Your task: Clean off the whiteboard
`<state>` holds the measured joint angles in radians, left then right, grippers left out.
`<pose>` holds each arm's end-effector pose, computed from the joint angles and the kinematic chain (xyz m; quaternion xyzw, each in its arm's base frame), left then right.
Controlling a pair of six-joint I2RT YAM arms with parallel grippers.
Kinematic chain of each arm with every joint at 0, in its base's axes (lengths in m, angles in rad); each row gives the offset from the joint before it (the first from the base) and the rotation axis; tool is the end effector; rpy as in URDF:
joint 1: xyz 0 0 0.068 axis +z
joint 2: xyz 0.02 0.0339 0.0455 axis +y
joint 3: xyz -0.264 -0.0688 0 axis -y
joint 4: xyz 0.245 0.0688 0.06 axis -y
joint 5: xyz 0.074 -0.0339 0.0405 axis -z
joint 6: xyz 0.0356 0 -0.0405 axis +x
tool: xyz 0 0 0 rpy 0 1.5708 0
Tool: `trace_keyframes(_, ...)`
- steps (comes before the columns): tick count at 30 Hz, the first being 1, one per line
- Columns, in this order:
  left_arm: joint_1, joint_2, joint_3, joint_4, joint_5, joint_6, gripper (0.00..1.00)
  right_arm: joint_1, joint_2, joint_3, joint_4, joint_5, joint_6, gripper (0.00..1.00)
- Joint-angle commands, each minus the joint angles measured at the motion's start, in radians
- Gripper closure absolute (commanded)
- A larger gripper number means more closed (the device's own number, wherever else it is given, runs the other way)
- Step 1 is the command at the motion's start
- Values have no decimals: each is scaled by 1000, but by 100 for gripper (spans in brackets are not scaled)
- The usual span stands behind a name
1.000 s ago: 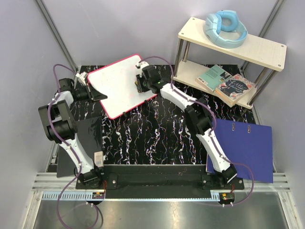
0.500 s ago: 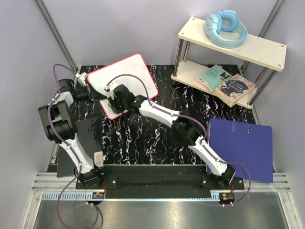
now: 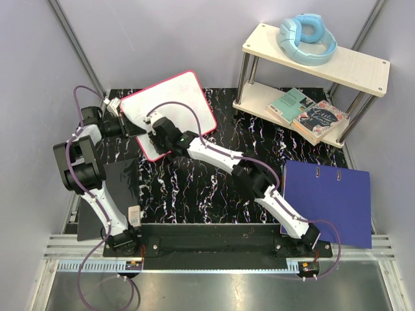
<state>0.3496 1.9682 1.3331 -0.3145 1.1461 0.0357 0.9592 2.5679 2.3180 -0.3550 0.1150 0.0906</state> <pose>0.3931 0.1088 0.1878 0.0386 0.8161 -0.4575 0.3509 0.3386 0.4757 0.1921 -0.3478 0.8133 0.1883 0.4267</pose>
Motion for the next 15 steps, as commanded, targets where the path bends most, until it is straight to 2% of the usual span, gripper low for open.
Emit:
trace_keyframes(1, -12, 11, -23, -26, -295, 101, 100, -151, 2, -55, -42, 156, 49, 100)
trace_keyframes(15, -6, 12, -23, -29, -296, 104, 100, -336, -2, -62, -65, 307, 66, 100)
